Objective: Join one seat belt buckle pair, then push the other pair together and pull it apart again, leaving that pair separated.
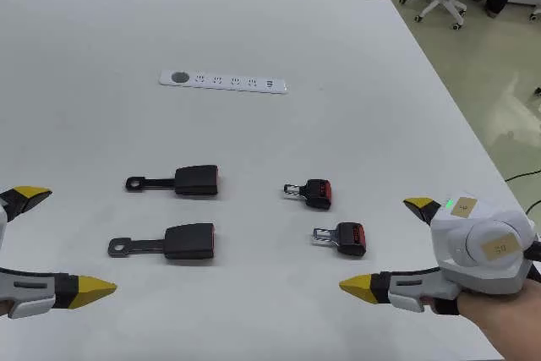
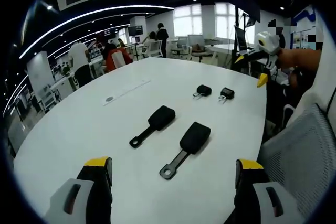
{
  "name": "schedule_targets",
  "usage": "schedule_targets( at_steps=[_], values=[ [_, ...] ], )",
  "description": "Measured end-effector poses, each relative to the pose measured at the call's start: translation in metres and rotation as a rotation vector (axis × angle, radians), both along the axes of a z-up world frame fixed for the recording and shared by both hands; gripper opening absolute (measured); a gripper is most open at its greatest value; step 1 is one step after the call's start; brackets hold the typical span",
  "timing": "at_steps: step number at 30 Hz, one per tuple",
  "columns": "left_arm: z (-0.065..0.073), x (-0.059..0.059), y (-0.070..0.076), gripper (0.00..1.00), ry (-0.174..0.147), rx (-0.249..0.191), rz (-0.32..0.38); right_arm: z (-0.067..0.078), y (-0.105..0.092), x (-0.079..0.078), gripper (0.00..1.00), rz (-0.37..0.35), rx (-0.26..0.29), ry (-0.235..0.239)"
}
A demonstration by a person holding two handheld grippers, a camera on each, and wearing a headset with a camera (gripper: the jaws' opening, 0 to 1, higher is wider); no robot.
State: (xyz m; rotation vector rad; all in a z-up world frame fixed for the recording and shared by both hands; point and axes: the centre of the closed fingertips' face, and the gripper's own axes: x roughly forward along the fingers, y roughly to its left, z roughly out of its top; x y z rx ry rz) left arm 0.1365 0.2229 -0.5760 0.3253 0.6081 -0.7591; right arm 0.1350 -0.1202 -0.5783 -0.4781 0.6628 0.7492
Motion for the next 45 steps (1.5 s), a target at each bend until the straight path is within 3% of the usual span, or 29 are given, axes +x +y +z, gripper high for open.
schedule_targets(
  at_steps=[10, 19, 22, 45],
  values=[
    [-0.0041, -0.0035, 0.0010, 1.00, 0.013, 0.005, -0.001, 0.0008, 0.0006, -0.0001, 0.97, -0.003, -0.004, -0.002],
    [-0.0043, -0.0024, 0.0040, 1.00, 0.010, 0.003, 0.004, 0.0025, 0.0045, 0.0010, 0.97, 0.006, -0.003, 0.000],
    [-0.0057, -0.0020, 0.0057, 0.99, 0.006, 0.018, 0.006, 0.0058, 0.0063, 0.0022, 0.95, 0.033, -0.008, -0.024],
    [-0.0034, -0.0024, 0.0058, 0.98, 0.002, 0.002, 0.017, 0.0028, 0.0025, 0.0034, 0.94, 0.034, -0.031, -0.019]
  ],
)
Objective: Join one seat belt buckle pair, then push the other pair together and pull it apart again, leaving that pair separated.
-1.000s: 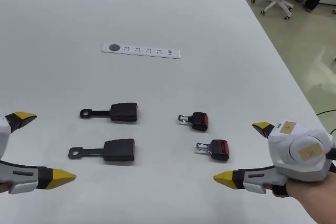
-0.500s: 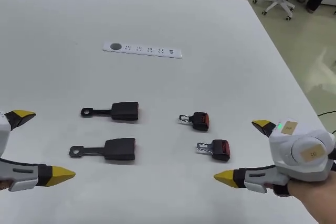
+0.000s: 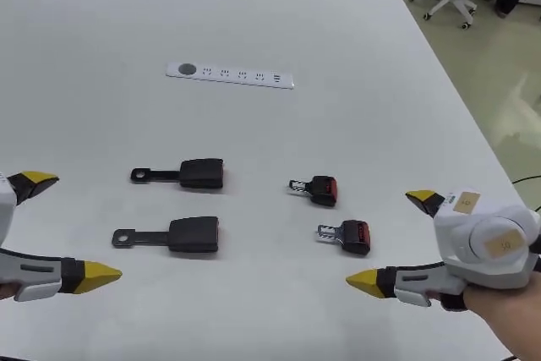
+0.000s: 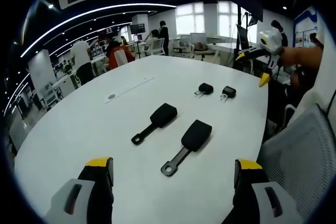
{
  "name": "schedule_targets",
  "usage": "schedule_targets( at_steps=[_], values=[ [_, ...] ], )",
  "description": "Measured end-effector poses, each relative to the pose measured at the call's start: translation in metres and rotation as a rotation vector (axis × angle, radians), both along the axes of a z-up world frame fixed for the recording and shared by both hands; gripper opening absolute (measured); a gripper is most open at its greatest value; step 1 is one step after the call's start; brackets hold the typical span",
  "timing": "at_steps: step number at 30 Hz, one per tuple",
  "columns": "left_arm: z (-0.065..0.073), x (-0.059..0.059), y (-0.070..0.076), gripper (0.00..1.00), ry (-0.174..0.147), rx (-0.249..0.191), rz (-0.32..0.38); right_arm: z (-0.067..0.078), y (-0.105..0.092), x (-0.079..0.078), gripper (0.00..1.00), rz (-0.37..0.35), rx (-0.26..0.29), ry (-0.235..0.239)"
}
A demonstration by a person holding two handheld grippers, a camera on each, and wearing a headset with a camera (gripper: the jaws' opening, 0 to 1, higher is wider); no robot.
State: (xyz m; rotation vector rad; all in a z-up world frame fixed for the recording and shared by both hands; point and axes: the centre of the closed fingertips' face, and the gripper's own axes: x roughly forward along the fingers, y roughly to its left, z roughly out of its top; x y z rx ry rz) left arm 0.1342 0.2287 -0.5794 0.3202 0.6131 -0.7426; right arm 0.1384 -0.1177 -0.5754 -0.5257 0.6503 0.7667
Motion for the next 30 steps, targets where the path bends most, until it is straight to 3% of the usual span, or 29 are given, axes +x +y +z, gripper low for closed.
schedule_targets(
  at_steps=[8, 16, 19, 30],
  values=[
    [0.0002, -0.0013, 0.0046, 0.97, 0.000, -0.001, 0.004, 0.0011, 0.0047, 0.0004, 0.99, 0.004, 0.008, -0.003],
    [-0.0007, -0.0018, 0.0040, 0.97, -0.003, 0.005, 0.001, 0.0011, 0.0047, -0.0027, 0.98, 0.011, 0.007, 0.004],
    [-0.0023, -0.0045, 0.0026, 0.92, 0.021, 0.000, -0.001, 0.0007, 0.0026, -0.0023, 1.00, 0.002, 0.007, 0.002],
    [0.0013, -0.0033, -0.0024, 0.97, 0.000, 0.017, -0.016, -0.0021, 0.0039, -0.0040, 1.00, 0.020, 0.000, 0.014]
  ],
)
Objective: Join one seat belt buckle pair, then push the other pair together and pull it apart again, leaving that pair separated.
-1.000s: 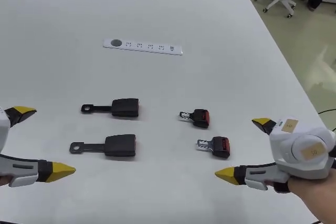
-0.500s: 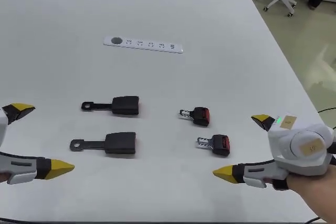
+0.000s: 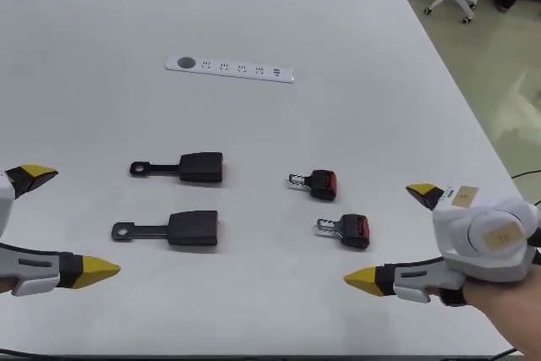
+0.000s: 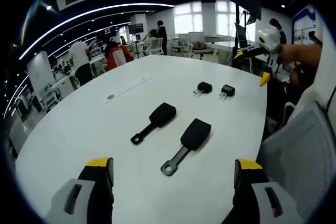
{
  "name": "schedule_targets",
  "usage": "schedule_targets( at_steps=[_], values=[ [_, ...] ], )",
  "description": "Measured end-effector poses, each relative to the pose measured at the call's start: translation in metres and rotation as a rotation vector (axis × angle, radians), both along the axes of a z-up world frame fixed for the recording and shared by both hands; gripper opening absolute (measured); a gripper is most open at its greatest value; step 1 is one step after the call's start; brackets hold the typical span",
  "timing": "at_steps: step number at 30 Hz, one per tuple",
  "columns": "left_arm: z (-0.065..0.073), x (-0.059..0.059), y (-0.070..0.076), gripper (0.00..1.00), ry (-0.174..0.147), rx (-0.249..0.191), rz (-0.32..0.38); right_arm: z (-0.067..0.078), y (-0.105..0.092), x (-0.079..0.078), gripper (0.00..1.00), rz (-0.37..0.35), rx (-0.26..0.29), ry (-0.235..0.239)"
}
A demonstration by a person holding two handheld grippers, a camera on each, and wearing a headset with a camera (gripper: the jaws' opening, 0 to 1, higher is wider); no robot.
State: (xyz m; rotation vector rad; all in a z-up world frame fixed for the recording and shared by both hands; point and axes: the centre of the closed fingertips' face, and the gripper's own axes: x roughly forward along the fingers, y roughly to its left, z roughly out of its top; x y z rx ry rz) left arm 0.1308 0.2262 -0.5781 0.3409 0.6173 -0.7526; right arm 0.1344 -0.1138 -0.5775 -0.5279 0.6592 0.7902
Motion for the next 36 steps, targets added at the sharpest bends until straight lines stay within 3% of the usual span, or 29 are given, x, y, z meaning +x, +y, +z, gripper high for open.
schedule_targets(
  at_steps=[12, 19, 23, 25, 26, 29, 36],
  values=[
    [-0.007, 0.005, -0.002, 0.97, -0.002, 0.025, -0.030, -0.004, 0.005, 0.002, 0.92, 0.050, -0.022, 0.001],
    [-0.008, 0.009, -0.013, 0.87, 0.003, 0.049, -0.090, -0.007, 0.009, 0.003, 0.88, 0.104, -0.042, 0.005],
    [-0.016, 0.010, -0.016, 0.86, 0.014, 0.077, -0.115, -0.012, 0.008, 0.008, 0.84, 0.129, -0.065, 0.013],
    [-0.019, 0.011, -0.014, 0.83, 0.023, 0.077, -0.122, -0.015, 0.007, 0.011, 0.83, 0.135, -0.080, 0.017],
    [-0.018, 0.013, -0.015, 0.82, 0.030, 0.062, -0.109, -0.018, 0.004, 0.013, 0.83, 0.138, -0.112, 0.016],
    [-0.014, 0.014, -0.018, 0.77, 0.042, 0.030, -0.099, -0.029, 0.007, 0.013, 0.80, 0.179, -0.130, 0.032],
    [-0.023, 0.012, -0.020, 0.72, 0.068, 0.077, -0.130, -0.051, 0.006, 0.018, 0.77, 0.217, -0.174, 0.059]
  ],
)
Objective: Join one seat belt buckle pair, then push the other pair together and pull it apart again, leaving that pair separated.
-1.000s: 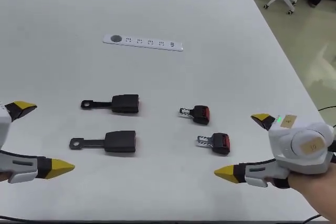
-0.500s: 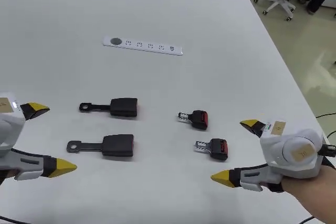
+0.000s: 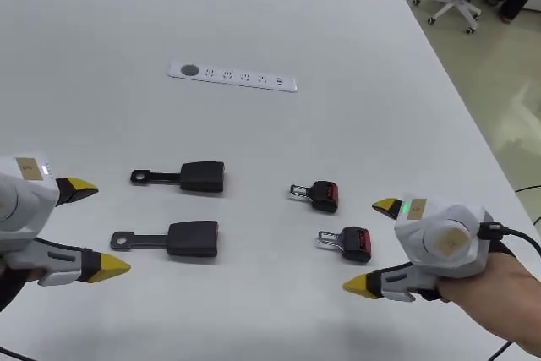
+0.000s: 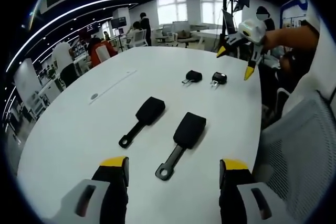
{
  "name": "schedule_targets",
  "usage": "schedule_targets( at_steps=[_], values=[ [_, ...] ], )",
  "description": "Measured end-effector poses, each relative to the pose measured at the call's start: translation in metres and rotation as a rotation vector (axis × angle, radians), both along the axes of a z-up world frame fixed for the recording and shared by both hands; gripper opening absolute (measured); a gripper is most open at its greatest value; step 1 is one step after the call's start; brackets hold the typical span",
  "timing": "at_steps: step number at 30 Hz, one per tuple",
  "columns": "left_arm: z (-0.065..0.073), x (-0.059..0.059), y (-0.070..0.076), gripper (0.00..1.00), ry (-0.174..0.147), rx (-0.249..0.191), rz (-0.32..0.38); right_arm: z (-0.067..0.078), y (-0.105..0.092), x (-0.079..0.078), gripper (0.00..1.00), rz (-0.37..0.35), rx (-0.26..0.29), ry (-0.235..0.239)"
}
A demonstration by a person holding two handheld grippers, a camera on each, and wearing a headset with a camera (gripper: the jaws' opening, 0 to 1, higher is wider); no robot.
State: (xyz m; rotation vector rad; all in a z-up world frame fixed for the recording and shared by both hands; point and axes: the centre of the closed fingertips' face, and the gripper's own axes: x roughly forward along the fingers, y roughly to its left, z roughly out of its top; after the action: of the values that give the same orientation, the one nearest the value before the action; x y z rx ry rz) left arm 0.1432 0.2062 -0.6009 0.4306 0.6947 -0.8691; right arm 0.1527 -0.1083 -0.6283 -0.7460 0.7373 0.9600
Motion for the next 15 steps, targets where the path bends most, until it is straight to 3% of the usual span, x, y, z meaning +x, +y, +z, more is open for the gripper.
schedule_targets(
  at_steps=[4, 11, 13, 15],
  values=[
    [-0.008, 0.000, -0.007, 0.71, 0.003, 0.023, -0.040, -0.012, -0.004, 0.006, 0.74, -0.003, 0.012, 0.026],
    [-0.028, 0.004, -0.021, 0.68, 0.019, 0.050, -0.119, -0.014, -0.008, 0.010, 0.70, 0.000, 0.016, 0.056],
    [-0.033, 0.007, -0.024, 0.66, 0.032, 0.054, -0.135, -0.018, -0.006, 0.004, 0.66, 0.007, 0.031, 0.113],
    [-0.033, 0.008, -0.029, 0.64, 0.047, 0.050, -0.143, -0.019, -0.008, 0.007, 0.63, 0.010, 0.027, 0.113]
  ],
)
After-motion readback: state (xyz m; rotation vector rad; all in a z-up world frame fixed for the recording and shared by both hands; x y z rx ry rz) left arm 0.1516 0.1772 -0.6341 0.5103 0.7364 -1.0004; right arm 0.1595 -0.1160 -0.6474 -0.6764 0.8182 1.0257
